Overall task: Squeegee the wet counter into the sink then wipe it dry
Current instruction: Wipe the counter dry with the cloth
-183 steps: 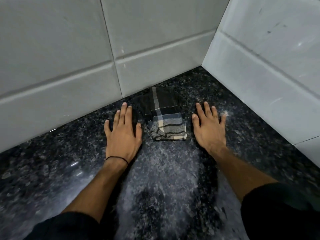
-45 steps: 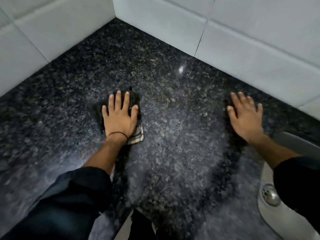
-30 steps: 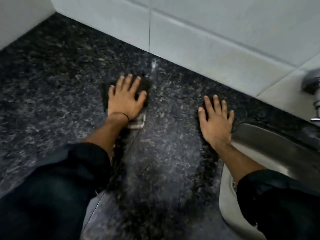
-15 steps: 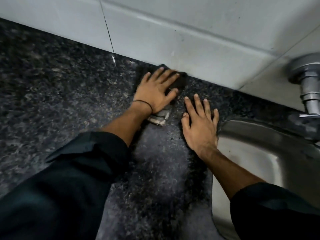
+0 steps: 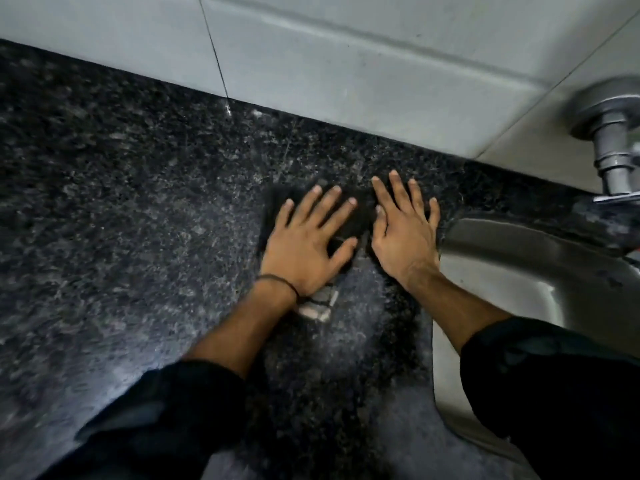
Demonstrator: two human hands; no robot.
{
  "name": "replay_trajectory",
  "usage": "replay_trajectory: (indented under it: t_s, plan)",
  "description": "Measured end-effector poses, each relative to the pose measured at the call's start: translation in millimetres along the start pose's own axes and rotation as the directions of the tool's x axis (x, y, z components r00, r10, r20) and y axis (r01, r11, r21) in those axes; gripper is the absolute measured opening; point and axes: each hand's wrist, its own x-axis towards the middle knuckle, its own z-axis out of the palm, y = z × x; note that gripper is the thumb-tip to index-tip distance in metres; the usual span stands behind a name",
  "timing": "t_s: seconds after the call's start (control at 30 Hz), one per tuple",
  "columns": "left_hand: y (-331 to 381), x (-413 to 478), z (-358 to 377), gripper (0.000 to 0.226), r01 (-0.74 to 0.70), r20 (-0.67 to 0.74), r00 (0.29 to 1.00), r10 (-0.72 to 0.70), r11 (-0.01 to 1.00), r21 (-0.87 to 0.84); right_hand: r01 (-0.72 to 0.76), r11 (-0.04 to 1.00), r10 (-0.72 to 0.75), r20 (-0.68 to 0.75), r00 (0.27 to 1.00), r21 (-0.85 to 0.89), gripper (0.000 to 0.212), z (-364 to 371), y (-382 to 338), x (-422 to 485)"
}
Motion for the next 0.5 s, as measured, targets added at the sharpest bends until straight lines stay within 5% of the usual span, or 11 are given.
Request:
replay_trajectory:
  t_s: [0.23,0.5]
  plan:
    - [-66,27,-16,0.063,0.38,-0.028,0.924,-0.381,0.925,-0.014,-0.014,1.0,0.015,-0.004,1.0,0.02,0.053,2,0,2]
    - [33,-110,0,0.062,0.13,0.028,0.991,-0.129,0.991,-0.032,0.004,0.999,-0.005,0.015,1.0,0.052,0.052,-4,-2,-5]
